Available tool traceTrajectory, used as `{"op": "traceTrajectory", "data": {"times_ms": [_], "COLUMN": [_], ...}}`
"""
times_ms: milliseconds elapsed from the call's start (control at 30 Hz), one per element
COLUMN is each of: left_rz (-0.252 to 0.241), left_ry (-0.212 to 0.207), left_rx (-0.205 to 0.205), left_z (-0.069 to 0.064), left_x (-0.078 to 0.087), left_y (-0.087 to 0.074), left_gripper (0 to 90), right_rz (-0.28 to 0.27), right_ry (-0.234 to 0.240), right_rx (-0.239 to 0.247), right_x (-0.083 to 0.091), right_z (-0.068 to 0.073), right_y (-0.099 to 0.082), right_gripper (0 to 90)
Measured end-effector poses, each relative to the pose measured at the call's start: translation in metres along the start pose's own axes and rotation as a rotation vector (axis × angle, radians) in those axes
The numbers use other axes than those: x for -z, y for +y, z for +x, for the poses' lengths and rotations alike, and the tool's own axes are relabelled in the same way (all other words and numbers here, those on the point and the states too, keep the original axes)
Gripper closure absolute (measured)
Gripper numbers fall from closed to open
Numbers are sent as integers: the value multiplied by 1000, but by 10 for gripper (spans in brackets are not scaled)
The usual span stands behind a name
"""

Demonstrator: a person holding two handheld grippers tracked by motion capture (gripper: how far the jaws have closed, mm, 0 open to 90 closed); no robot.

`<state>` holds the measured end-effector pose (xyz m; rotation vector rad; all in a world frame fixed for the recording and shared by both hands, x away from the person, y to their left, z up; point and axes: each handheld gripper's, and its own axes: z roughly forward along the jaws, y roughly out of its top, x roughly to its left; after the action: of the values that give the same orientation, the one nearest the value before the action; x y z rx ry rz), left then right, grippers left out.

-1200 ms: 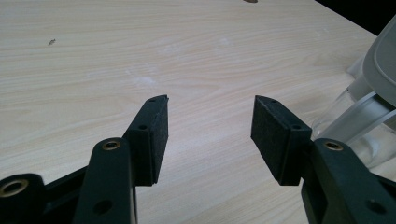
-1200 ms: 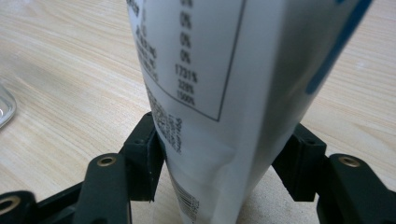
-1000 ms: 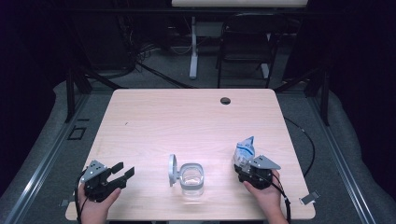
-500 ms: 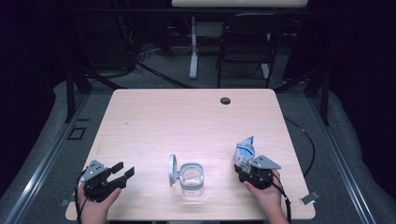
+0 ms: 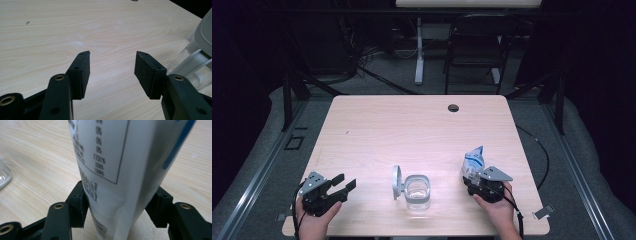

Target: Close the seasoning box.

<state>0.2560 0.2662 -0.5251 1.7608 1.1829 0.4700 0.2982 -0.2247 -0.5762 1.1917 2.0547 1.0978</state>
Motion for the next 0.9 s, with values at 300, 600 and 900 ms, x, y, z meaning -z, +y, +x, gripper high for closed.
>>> {"op": "traceTrajectory", "data": {"times_ms": [300, 600, 900], "left_rz": [2, 1, -3], "left_ry": [2, 2, 1], "left_rx": [-1, -1, -1], "left_z": [0, 0, 0], "left_x": [0, 0, 1], "left_y": [0, 0, 1], "left_gripper": [468, 469, 469], "right_rz": [12, -11, -33], "right_ry": [8, 36, 56], "right_rx": [39, 57, 81], "right_x": [1, 4, 10], "right_z": [6, 14, 23], "right_y": [5, 11, 18], "right_gripper": [422, 422, 425]}}
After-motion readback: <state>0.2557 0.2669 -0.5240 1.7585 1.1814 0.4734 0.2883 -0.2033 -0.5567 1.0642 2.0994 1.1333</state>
